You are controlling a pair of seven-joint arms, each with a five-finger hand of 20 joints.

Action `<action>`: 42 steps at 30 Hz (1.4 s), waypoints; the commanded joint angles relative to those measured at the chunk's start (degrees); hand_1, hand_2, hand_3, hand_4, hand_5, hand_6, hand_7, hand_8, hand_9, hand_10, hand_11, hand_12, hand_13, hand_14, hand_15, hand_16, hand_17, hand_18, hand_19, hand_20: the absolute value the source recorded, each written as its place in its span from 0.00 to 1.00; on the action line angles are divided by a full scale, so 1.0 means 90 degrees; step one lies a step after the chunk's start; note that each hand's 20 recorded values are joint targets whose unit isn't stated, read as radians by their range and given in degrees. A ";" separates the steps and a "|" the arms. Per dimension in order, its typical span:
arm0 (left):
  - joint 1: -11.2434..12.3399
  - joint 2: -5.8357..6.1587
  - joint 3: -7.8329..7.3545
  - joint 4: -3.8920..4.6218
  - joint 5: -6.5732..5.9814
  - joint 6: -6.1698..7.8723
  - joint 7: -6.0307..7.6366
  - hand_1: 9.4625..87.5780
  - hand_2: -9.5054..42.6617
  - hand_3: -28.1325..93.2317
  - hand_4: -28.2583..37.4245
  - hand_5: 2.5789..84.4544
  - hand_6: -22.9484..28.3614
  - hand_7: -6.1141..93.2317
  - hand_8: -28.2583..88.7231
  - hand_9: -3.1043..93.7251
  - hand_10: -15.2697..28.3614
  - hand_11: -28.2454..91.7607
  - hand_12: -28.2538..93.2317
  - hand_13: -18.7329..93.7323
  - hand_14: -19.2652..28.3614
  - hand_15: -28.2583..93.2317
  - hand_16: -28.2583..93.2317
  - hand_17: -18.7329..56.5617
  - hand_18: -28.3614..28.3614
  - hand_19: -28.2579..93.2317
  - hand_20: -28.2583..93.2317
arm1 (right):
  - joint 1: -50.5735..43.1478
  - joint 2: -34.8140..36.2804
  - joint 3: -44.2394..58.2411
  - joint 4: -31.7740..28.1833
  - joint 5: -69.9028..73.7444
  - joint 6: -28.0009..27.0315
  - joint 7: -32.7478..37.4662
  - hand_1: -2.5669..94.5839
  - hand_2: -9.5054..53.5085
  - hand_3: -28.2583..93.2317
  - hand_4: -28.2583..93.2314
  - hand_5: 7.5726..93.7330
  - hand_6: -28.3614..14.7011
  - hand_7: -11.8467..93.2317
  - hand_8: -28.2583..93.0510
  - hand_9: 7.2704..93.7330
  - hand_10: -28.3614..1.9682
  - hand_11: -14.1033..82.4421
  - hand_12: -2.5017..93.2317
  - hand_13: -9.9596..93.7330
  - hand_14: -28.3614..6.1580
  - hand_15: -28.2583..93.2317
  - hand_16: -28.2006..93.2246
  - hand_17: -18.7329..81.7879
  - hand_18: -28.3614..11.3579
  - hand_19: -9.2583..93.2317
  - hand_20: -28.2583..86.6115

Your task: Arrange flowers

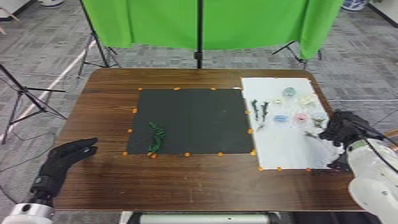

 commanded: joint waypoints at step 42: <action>0.0129 0.0095 -0.0036 -0.0028 0.0081 -0.0270 -0.0251 0.24 0.03 0.78 0.20 0.59 0.52 0.21 0.20 0.53 0.68 0.41 0.36 0.50 0.80 0.40 0.26 0.34 0.73 0.28 0.39 | 0.3802 -0.4299 -0.4952 0.1727 0.0165 0.0266 0.0256 0.61 0.00 0.69 0.15 0.91 0.60 0.34 0.43 1.00 0.53 0.50 0.33 1.00 0.77 0.75 0.45 0.92 0.47 1.00 0.68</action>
